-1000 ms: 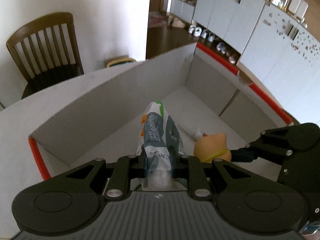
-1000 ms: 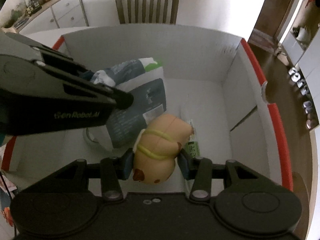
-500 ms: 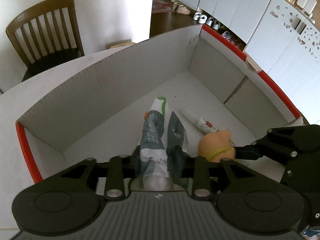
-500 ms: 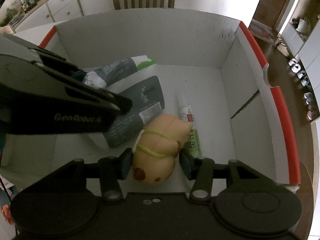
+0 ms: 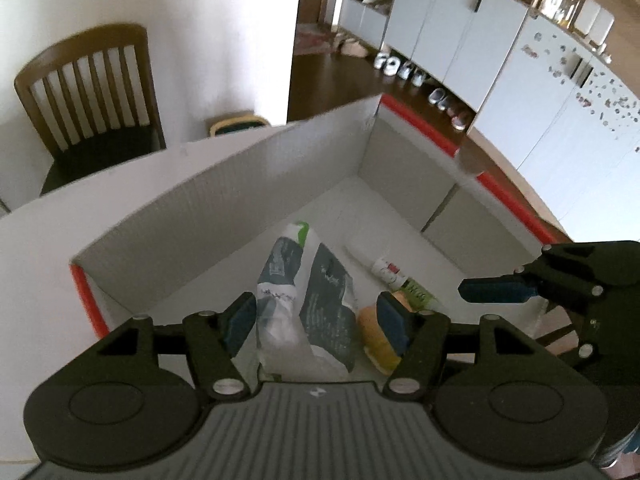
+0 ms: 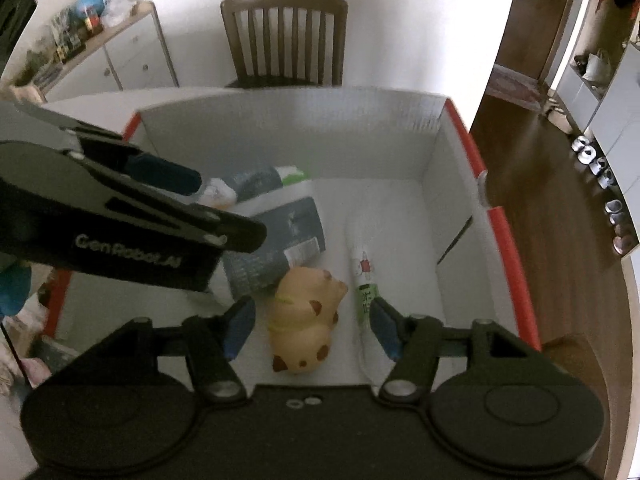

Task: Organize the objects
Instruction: 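Open both tools to drop the snack bag and plush toy in the box, then withdraw both tools from the box back toward the remaining items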

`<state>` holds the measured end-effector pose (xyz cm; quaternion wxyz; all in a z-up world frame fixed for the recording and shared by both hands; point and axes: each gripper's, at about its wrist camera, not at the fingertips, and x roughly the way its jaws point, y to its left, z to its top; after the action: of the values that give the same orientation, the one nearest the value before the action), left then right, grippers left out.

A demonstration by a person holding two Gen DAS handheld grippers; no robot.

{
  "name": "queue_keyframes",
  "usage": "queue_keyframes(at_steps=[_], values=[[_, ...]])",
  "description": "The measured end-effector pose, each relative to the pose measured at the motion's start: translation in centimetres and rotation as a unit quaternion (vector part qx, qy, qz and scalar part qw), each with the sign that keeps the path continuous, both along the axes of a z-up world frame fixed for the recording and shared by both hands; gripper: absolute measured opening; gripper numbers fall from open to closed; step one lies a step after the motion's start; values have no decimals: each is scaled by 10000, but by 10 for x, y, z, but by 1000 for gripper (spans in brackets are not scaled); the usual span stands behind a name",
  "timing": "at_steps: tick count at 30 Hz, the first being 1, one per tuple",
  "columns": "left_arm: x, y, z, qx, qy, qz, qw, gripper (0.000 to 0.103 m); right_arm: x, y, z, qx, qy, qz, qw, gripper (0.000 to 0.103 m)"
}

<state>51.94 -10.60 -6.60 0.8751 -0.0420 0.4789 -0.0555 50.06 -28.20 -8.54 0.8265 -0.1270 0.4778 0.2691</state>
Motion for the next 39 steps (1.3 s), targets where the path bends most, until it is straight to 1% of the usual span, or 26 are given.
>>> queue_keyframes(at_steps=[9,18,22,29,35,37,39], values=[[-40,2,43,-169,-510,-92,9985,65,-27,-6,42,278,-273,-28,9992,63],[-91,8,83,-201,-954,-226,9950,65,-67,-6,80,596,-538,-21,9968,64],[-118,13,97,-251,-1131,-300,9928,65,-85,-4,95,745,-649,-27,9951,67],[-162,29,111,-343,-1291,-381,9903,65,-119,9,105,845,-782,-81,9933,69],[-200,47,117,-284,-1396,-405,9890,66,-152,26,106,840,-882,-89,9925,69],[-213,56,119,-278,-1451,-372,9883,73,-163,32,104,835,-883,-86,9925,70],[-224,64,120,-309,-1486,-387,9877,74,-173,38,102,815,-880,-89,9927,73]])
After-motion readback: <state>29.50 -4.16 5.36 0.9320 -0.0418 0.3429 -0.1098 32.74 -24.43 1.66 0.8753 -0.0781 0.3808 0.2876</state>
